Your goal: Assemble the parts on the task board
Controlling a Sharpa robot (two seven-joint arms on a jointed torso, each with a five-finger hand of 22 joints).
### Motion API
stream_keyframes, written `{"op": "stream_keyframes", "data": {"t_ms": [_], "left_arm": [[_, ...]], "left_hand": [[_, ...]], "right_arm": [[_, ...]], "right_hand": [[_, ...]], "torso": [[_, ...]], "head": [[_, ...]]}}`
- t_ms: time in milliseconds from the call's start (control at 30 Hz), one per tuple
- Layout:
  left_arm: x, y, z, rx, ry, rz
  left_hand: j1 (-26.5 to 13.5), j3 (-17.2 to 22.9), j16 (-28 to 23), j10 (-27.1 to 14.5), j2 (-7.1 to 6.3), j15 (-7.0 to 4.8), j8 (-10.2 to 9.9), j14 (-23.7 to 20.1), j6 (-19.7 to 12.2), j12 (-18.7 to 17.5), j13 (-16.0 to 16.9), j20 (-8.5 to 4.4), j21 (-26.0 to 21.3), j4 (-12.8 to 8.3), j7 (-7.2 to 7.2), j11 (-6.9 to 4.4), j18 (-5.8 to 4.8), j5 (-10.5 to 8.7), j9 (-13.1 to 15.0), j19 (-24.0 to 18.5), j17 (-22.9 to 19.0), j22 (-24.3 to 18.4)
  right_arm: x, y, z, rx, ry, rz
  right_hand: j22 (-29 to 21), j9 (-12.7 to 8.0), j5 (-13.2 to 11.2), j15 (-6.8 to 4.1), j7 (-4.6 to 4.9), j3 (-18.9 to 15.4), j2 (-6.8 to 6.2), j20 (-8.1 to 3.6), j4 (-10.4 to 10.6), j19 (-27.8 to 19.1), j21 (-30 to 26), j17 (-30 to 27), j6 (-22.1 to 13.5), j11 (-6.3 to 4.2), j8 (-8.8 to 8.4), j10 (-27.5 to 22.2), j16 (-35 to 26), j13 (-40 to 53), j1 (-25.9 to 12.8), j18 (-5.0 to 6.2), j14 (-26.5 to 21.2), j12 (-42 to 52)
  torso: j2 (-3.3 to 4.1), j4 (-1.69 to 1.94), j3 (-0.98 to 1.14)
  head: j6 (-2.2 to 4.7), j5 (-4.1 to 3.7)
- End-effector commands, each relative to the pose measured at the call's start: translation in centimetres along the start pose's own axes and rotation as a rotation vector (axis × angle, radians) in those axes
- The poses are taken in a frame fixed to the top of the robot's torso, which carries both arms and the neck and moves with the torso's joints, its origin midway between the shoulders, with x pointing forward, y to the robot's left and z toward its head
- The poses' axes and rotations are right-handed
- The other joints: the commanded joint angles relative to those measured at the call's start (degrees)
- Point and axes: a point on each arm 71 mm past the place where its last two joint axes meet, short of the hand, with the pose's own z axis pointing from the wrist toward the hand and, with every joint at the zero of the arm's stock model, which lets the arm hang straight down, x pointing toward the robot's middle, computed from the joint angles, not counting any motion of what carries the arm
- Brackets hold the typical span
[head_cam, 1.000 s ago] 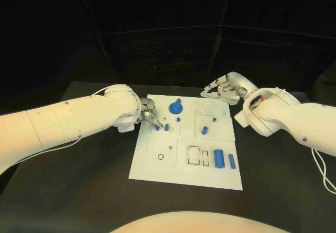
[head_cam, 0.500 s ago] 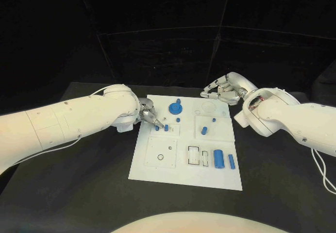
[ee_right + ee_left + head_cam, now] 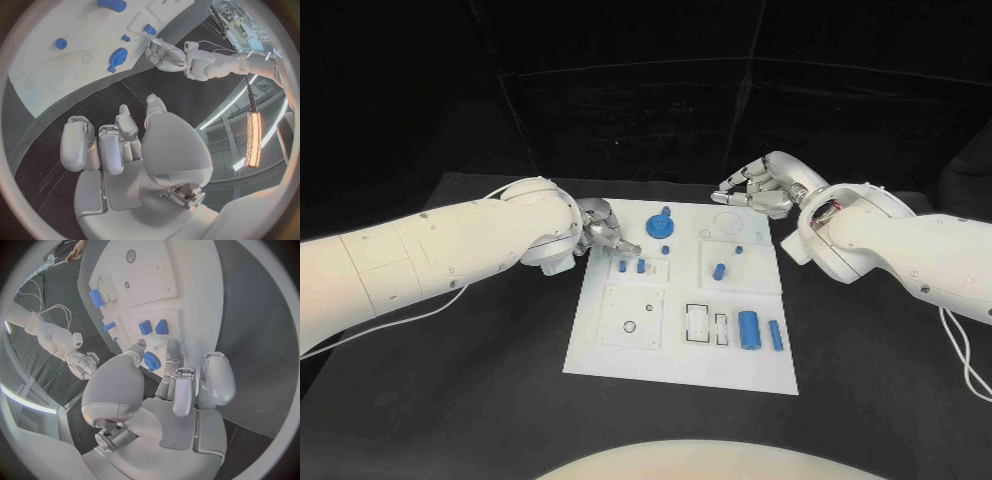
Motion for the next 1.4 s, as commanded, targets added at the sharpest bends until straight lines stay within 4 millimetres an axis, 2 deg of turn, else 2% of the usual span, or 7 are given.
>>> {"op": "stream_keyframes", "data": {"t_ms": [33,167,267,500,867,967,1400], "left_arm": [[-0.6,-0.7,-0.2,0.1,-0.069,-0.114],[-0.9,-1.1,-0.4,0.173,-0.101,-0.148],[-1.0,-1.9,-0.6,0.278,-0.129,-0.158],[-1.1,-4.8,-0.9,0.54,-0.251,-0.009],[1.1,-6.1,0.7,0.586,-0.25,0.301],[1.8,-6.1,1.3,0.559,-0.232,0.357],[2.8,-6.4,3.1,0.499,-0.219,0.442]], "left_hand": [[1.3,-1.1,-0.9,-0.6,0.47,0.49,-0.5,5.0,-0.3,-0.4,-0.6,0.53,-1.4,0.1,0.44,0.49,1.49,0.26,-0.9,-0.7,11.6,-1.6],[5.0,-1.6,-4.7,-2.4,2.02,0.82,-0.7,3.3,-0.1,-1.3,-1.9,1.31,-6.9,-0.9,0.86,0.9,2.93,0.52,-2.1,-3.5,6.4,-7.8],[11.2,0.2,-18.8,-7.5,3.75,1.72,-0.8,-4.7,0.1,-5.2,-4.8,2.08,-26.1,-3.8,1.82,1.78,6.9,0.48,-3.2,-14.6,-9.9,-28.0],[21.0,7.5,-36.7,-11.1,1.72,3.07,-7.8,-16.6,3.4,-13.8,-13.5,3.52,-34.0,-11.0,2.76,3.36,7.05,0.5,-10.3,-18.3,-28.8,-33.0],[19.4,9.9,-25.1,-8.7,-1.69,2.69,-15.8,-6.8,8.8,-22.0,-22.5,3.06,-32.8,-12.8,1.9,3.1,7.02,0.34,-17.0,-12.1,-19.8,-33.1],[18.9,9.7,-19.3,-8.4,-2.25,2.56,-17.2,-3.2,9.8,-23.3,-24.1,2.78,-25.8,-13.0,1.82,3.1,5.84,0.15,-18.1,-7.5,-14.4,-26.3],[18.4,9.4,-13.2,-5.9,-1.92,1.84,-19.1,0.8,13.1,-25.0,-26.9,2.16,-15.3,-13.2,1.25,2.56,3.94,0.27,-19.9,-1.5,-8.6,-15.6]], "right_arm": [[-0.1,0.1,0.0,-0.003,0.0,0.001],[-0.1,0.0,0.0,-0.002,0.0,0.001],[-0.1,0.0,0.0,-0.002,0.0,0.0],[0.0,0.1,0.1,-0.005,0.003,0.001],[0.2,0.3,0.2,-0.011,0.008,0.002],[0.3,0.4,0.3,-0.013,0.01,0.003],[0.4,0.5,0.3,-0.015,0.013,0.004]], "right_hand": [[0.0,0.0,0.2,0.05,0.04,-0.4,0.36,0.0,0.0,-0.2,-0.2,4.7,-0.4,-0.03,0.26,-0.4,-0.4,-0.1,-0.3,0.62,3.6,-0.1],[0.0,0.0,0.3,0.04,0.04,-0.4,0.39,0.0,0.1,-0.2,-0.3,4.8,-0.4,-0.03,0.28,-0.4,-0.4,0.0,-0.3,0.62,3.6,0.0],[0.0,0.0,0.3,0.04,0.04,-0.4,0.39,0.0,0.1,-0.2,-0.3,4.8,-0.4,-0.03,0.28,-0.4,-0.4,0.0,-0.3,0.62,3.6,0.0],[0.0,0.0,0.4,0.04,0.04,-0.5,0.47,-0.01,0.1,-0.2,-0.3,4.8,-0.4,-0.04,0.3,-0.4,-0.3,0.0,-0.1,0.62,3.6,0.0],[0.0,0.0,0.6,0.04,0.03,-0.5,0.54,-0.01,0.1,-0.2,-0.2,4.8,-0.4,-0.05,0.32,-0.4,-0.3,-0.1,0.0,0.62,3.6,0.0],[0.0,0.0,0.6,0.03,0.03,-0.5,0.55,-0.01,0.1,-0.2,-0.2,4.8,-0.4,-0.05,0.32,-0.4,-0.3,-0.1,0.0,0.62,3.6,0.0],[0.0,0.0,0.7,0.03,0.03,-0.5,0.62,-0.01,0.1,-0.2,-0.2,4.9,-0.4,-0.05,0.33,-0.4,-0.3,0.0,0.1,0.62,3.6,0.1]], "torso": [[0.05,-0.01,-0.02],[0.04,-0.16,0.06],[0.09,-0.11,0.07],[0.19,-0.17,0.0],[0.23,-0.26,-0.02],[0.18,-0.23,0.01],[0.15,-0.22,0.1]], "head": [[0.15,0.17],[0.28,0.2],[0.52,-0.04],[0.84,-0.38],[1.03,-0.82],[1.01,-0.92],[1.02,-1.39]]}}
